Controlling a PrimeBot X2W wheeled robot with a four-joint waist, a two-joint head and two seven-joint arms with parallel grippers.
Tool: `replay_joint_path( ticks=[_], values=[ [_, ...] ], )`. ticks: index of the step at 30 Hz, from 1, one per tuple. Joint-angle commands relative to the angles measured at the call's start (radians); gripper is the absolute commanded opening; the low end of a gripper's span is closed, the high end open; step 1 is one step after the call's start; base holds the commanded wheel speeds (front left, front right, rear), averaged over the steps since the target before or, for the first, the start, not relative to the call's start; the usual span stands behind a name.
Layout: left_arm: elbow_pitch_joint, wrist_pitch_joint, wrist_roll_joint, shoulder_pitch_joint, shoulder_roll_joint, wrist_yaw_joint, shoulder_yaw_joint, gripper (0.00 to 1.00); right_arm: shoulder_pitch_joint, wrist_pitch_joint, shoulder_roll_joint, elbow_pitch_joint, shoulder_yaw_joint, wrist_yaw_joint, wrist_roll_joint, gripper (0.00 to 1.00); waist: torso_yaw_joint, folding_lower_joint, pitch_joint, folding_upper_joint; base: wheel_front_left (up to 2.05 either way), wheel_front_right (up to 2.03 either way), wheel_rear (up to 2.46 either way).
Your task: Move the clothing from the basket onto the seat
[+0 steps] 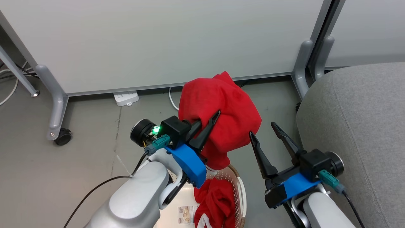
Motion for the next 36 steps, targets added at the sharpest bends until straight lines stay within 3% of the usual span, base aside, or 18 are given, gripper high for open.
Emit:
replay_joint_path(
  ticks=[1, 20, 30, 31, 32, 33, 36],
  values=[
    [-0.007, -0.002, 0.003, -0.017, 0.003, 0.004, 0.000, 0.00, -0.027, 0.000, -0.008, 0.010, 0.011, -0.001, 0.005, 1.00, 0.006, 0.0000, 0.006, -0.0001, 0.00, 0.00, 0.00],
    [-0.023, -0.009, 0.009, -0.045, -0.024, -0.010, -0.045, 0.00, -0.206, 0.000, -0.063, 0.197, 0.193, -0.001, 0.154, 1.00, 0.045, 0.0000, 0.029, -0.0001, 0.00, 0.00, 0.00],
    [-0.010, -0.012, 0.000, -0.044, -0.027, -0.011, -0.058, 0.00, -0.252, 0.000, -0.077, 0.191, 0.275, -0.001, 0.232, 1.00, 0.049, 0.0000, 0.024, -0.0001, 0.00, 0.00, 0.00],
    [-0.008, -0.013, -0.001, -0.044, -0.027, -0.012, -0.059, 0.00, -0.250, 0.000, -0.078, 0.190, 0.284, -0.001, 0.239, 0.91, 0.049, 0.0000, 0.023, -0.0001, 0.00, 0.00, 0.00],
    [-0.007, -0.013, 0.000, -0.043, -0.027, -0.012, -0.060, 0.00, -0.250, 0.000, -0.081, 0.187, 0.291, -0.001, 0.243, 0.10, 0.048, 0.0000, 0.022, -0.0001, 0.00, 0.00, 0.00],
    [-0.005, -0.014, -0.001, -0.043, -0.026, -0.011, -0.060, 0.00, -0.251, 0.000, -0.084, 0.185, 0.299, -0.001, 0.247, 0.00, 0.048, 0.0000, 0.021, -0.0001, 0.00, 0.00, 0.00],
    [-0.002, -0.016, -0.005, -0.042, -0.025, -0.008, -0.061, 0.00, -0.249, 0.000, -0.092, 0.180, 0.312, -0.001, 0.259, 0.00, 0.046, 0.0000, 0.018, -0.0001, 0.00, 0.00, 0.00]
  ],
)
